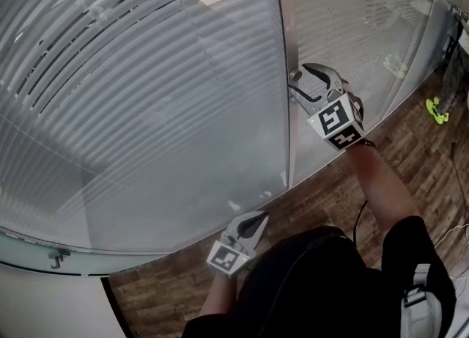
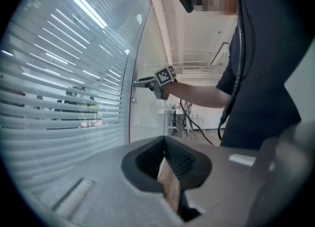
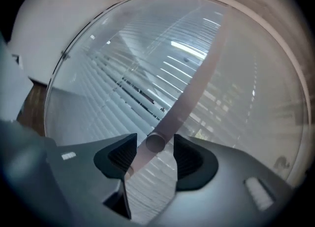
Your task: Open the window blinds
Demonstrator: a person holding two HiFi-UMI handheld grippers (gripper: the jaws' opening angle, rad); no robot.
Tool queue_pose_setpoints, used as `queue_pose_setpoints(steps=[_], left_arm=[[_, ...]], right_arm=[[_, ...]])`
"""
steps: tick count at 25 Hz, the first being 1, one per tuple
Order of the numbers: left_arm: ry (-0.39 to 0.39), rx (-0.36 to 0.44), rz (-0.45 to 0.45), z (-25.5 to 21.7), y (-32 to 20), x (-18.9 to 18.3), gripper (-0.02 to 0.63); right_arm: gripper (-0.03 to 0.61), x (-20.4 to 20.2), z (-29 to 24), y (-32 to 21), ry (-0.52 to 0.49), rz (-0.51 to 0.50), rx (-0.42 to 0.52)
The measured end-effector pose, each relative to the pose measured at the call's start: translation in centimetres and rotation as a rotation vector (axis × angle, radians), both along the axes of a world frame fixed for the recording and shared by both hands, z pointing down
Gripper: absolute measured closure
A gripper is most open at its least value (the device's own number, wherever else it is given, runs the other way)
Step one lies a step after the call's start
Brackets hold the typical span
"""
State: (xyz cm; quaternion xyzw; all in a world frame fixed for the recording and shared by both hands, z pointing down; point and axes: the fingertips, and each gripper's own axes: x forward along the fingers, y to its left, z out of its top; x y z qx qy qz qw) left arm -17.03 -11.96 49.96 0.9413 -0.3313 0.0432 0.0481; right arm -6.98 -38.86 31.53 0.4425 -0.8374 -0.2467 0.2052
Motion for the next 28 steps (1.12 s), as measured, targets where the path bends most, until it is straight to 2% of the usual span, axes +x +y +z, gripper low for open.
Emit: queue_pose_setpoints(steps=[5,8,22,25,28], left_arm=[[-0.002,0.011,0.001,0.0,0.0,0.0,0.609],[0.005,0.006,-0.007,0.1,0.0,-0.2,0.609],[-0.002,-0.003,-0.037,0.4,-0.1,-1.2,0.609],[-0.002,-0.004,-0.04,0.4,-0.1,-1.1,0.609],[0.002,-0.003,-0.037,0.2,-0.2,-0.9,0.609]], right_arm=[[0.347,-0.7,0.3,0.4,0.499,0.023,0.258],[0.353,-0.8,1.1,0.2,0.654,0.021,0.32],[0.394,-0.9,1.6,-0.5,0.747,0.016,0.384],[0.448,-1.0,1.8,-0.5,0.762,0.012,0.394],[0.449,-1.0,1.8,-0.5,0.769,0.011,0.388]])
